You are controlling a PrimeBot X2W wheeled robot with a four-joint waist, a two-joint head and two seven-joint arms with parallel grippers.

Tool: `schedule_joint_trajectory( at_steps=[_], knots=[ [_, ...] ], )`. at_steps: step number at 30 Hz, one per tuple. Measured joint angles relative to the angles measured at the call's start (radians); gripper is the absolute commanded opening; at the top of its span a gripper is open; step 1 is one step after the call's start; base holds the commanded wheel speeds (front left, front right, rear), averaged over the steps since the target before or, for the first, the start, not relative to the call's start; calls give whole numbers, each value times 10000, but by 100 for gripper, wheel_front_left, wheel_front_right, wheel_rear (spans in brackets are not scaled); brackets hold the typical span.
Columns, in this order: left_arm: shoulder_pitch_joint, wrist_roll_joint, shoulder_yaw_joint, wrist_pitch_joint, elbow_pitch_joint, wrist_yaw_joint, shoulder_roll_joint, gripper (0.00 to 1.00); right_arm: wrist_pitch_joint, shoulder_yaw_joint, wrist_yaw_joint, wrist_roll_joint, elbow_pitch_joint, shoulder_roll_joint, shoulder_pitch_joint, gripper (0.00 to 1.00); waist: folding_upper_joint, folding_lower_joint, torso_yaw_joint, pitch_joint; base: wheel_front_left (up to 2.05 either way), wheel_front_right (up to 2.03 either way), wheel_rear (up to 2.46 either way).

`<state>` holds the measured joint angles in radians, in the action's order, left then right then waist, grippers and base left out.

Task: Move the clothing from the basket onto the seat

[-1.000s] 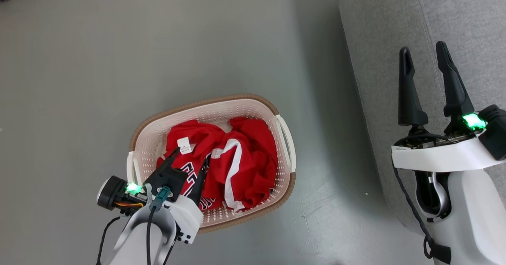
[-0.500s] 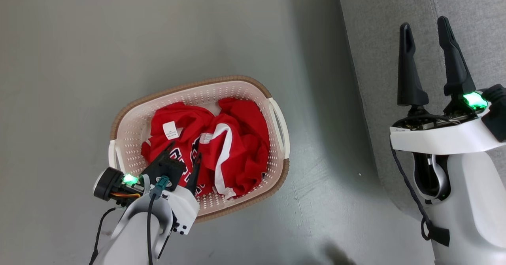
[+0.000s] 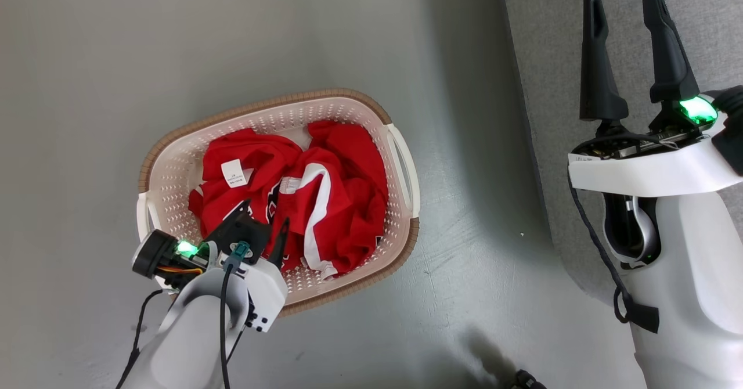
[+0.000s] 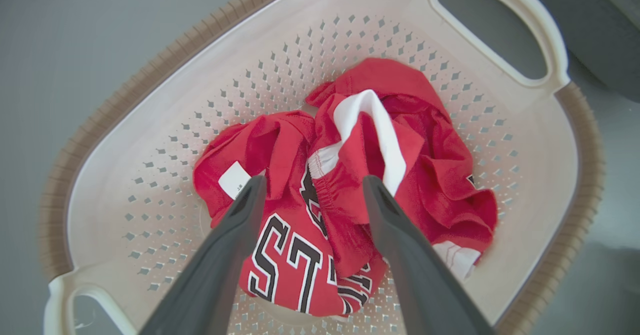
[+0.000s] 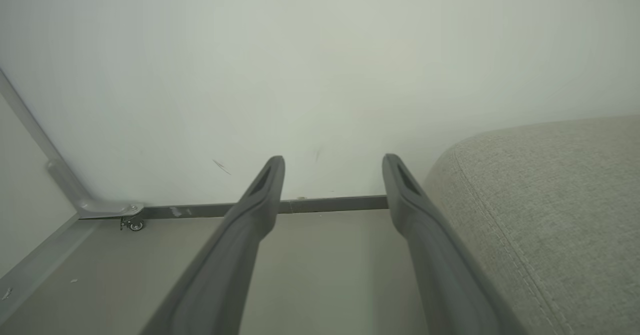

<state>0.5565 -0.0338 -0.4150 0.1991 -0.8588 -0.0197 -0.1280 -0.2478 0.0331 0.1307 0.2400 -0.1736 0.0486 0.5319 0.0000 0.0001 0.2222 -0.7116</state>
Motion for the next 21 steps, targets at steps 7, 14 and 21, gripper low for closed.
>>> schedule_joint_trajectory(
  at_steps=[7,14,21],
  knots=[
    [272,-159,-155,-245,-416,36,-165,100,-15,-44,0,84,-148,2,236,100,0,0,96,-316,0,0,0],
    [617,-453,-339,-500,-805,98,-261,100,-17,-33,0,173,-249,2,313,100,0,0,242,-587,0,0,0],
    [836,-516,-357,-708,-1154,98,-497,100,-17,-2,0,301,-293,2,629,100,0,0,419,-831,0,0,0]
  ],
)
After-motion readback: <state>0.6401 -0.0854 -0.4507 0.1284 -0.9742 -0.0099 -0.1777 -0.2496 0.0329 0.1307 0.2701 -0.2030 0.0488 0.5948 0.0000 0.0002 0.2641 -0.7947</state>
